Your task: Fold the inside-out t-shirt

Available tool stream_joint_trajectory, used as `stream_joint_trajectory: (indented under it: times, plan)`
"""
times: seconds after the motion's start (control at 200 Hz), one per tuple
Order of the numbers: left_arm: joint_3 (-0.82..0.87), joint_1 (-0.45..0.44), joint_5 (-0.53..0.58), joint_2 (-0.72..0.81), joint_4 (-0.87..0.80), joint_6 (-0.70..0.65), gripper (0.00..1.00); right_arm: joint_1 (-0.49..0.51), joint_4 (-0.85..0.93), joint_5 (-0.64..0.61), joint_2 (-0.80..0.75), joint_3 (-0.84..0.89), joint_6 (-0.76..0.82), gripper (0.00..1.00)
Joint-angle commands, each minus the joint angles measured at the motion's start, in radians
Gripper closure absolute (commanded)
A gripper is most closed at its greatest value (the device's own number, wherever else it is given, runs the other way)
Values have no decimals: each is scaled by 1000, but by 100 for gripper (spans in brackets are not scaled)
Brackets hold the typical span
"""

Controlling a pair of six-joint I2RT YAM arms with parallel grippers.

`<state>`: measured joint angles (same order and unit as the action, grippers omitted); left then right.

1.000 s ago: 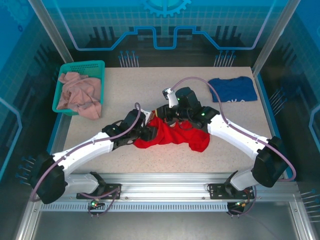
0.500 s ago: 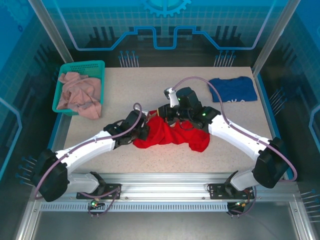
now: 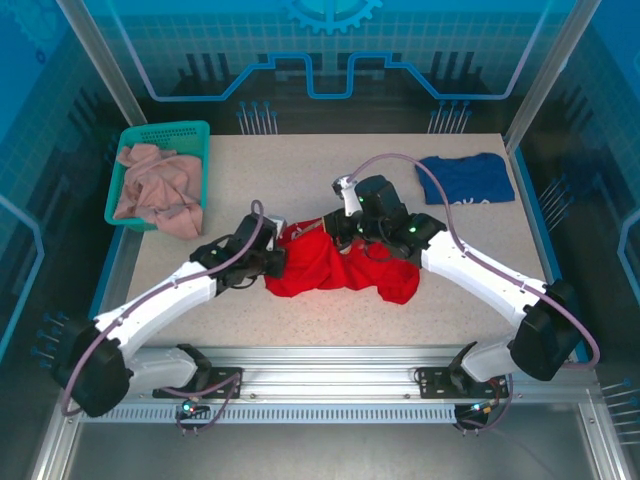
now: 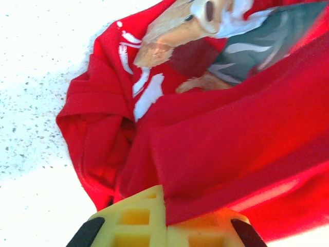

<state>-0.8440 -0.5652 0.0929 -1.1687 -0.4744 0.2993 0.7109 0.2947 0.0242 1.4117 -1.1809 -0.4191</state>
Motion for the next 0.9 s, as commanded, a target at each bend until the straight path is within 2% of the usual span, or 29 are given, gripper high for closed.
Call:
stream_joint_trajectory:
  times: [0.0,0.12,0.295,0.435,0.48,0.545,0.65,0.705,0.795,0.895]
  plan:
    - [-40,25,-162,82,-66,35,99,-19,74,-83,-14,-57,74,100]
    - [-34,39,-275,131,-61,39,100,-27,116,-112,10,-83,103,100]
    - [5,39,-279,175,-85,42,100,-62,216,-192,37,-118,161,100]
    - [37,36,-352,112,-81,57,100,-74,226,-208,46,-120,175,100]
    - [32,28,-364,75,-85,60,96,-70,222,-197,56,-121,171,100]
    - [16,8,-304,27,-113,49,93,-62,217,-184,68,-122,164,100]
    - [0,0,-96,-32,-162,70,91,-56,179,-136,52,-98,149,100]
    - [-2,0,-29,-52,-168,72,90,-56,168,-107,36,-86,139,100]
    - [-6,0,24,-76,-165,78,86,-51,161,-73,15,-68,121,100]
    - [-8,1,27,-82,-159,79,84,-45,168,-68,-5,-48,108,100]
